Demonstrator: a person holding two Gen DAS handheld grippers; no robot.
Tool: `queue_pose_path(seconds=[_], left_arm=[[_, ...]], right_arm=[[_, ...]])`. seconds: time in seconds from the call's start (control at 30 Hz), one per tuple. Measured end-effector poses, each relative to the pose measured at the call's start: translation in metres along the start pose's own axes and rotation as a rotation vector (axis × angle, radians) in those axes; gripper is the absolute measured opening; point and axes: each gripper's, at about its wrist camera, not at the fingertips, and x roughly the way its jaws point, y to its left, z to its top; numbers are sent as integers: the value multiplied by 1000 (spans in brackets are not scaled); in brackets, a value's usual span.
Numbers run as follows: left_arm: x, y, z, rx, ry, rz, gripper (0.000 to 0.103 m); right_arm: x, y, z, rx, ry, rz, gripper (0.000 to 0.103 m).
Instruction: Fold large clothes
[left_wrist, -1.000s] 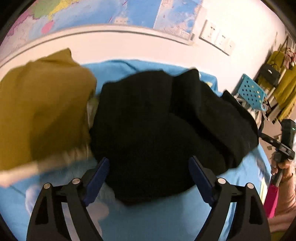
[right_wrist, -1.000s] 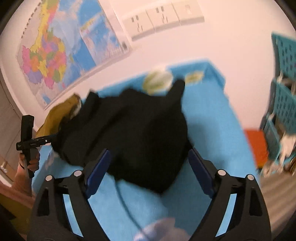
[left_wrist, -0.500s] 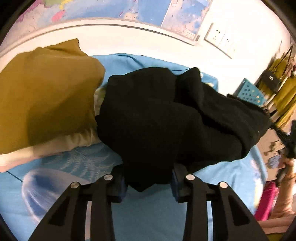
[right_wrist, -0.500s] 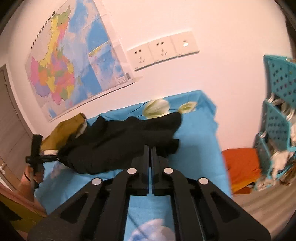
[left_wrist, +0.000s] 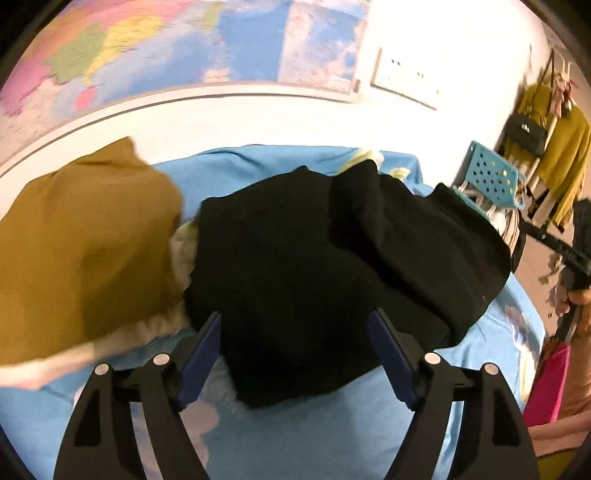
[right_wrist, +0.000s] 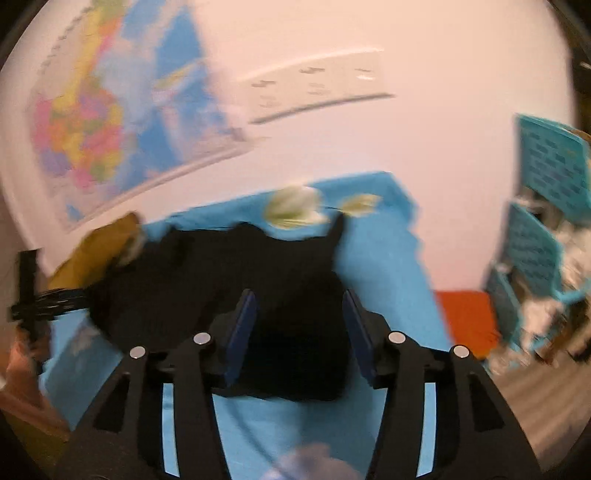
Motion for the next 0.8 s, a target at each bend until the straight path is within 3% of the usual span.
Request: queue_pose_path(seconds=[0.13, 0.17, 0.2, 0.23, 0.27, 0.3, 0.33, 0.37, 0.43, 0.5, 0.57, 0.6, 0.63, 0.67, 0.7, 0.8], left_arm=[[43, -23, 16, 46, 61, 3, 76], [52, -29, 17, 55, 63, 15, 71], [57, -32, 18, 71, 63, 33, 59], [62, -32, 19, 80, 64, 71, 35], [65, -30, 20, 69, 74, 104, 25], [67, -28, 20, 61, 79, 124, 9], [66, -21, 22, 43, 75, 119, 6], [63, -14, 23, 15, 73, 94, 5], [56, -2, 23, -14, 67, 86, 4], [48, 9, 22, -46, 51, 120, 2], [44, 19, 21, -69, 45, 200, 0], [45, 28, 20, -108, 51, 217, 0], [43, 31, 19, -127, 48, 186, 0], [39, 33, 19, -122, 41, 162, 1], [34, 28, 18, -95, 26, 130, 6], [21, 13, 19, -58, -17, 76, 50]], right_arm=[[53, 24, 6, -50, 110, 84, 54], [67, 27, 7, -48, 140, 100, 54], [85, 29, 8, -49, 174, 113, 54], [100, 32, 8, -51, 198, 117, 53], [113, 35, 7, -59, 225, 126, 50], [126, 39, 6, -81, 246, 125, 36], [134, 43, 8, -100, 255, 110, 16], [137, 45, 12, -110, 252, 113, 8], [120, 46, 27, -95, 159, 138, 3], [101, 44, 43, -88, 58, 152, 3], [107, 38, 47, -68, 80, 165, 5], [122, 35, 43, -68, 156, 148, 11], [137, 31, 34, -75, 238, 95, 29], [142, 26, 29, -71, 263, 68, 38], [140, 20, 24, -50, 259, 69, 49], [115, 1, 24, 25, 175, 117, 50]])
